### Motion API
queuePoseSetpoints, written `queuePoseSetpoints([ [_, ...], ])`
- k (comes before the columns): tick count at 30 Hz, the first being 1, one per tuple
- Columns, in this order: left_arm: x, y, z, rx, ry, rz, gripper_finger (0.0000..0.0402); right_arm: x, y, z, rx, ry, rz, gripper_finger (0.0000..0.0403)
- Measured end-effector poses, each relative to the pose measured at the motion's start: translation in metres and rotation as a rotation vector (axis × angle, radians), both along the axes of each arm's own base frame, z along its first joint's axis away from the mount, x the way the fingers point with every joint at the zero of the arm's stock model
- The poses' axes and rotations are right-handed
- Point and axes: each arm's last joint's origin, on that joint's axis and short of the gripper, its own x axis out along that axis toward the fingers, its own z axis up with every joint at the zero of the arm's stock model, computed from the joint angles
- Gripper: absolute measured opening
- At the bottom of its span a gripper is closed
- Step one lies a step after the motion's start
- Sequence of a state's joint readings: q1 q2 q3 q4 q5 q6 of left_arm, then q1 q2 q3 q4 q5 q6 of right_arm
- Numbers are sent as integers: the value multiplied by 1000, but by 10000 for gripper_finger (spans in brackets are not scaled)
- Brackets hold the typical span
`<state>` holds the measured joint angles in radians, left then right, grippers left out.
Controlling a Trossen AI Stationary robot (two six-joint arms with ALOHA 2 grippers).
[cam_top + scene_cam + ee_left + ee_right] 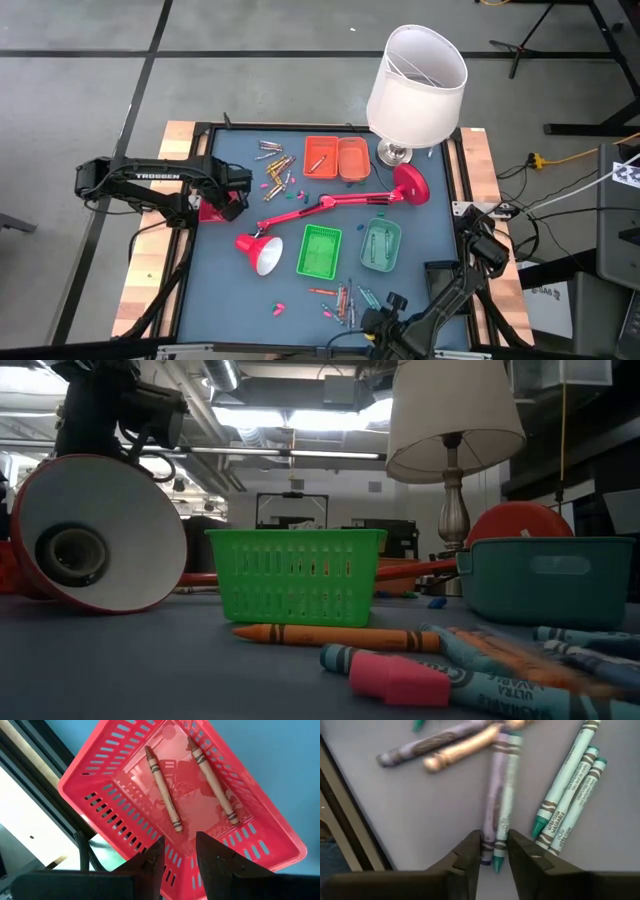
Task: Sort crayons
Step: Put the violet crayon into the green bin
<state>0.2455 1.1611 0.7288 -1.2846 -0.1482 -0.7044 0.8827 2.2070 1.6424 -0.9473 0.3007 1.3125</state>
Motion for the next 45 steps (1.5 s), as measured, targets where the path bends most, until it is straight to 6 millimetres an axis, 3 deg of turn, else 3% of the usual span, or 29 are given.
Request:
queuePoseSetpoints([
  [6, 1, 0, 0, 2, -7, 0, 94, 3, -4, 0, -25, -11, -11, 47],
  [21, 3, 1, 0, 7, -27, 0, 94, 20, -22, -2, -106, -56, -57, 25],
  [45, 4, 1, -1, 12, -47, 0, 94, 20, -26, 3, -74, 1, -41, 30],
])
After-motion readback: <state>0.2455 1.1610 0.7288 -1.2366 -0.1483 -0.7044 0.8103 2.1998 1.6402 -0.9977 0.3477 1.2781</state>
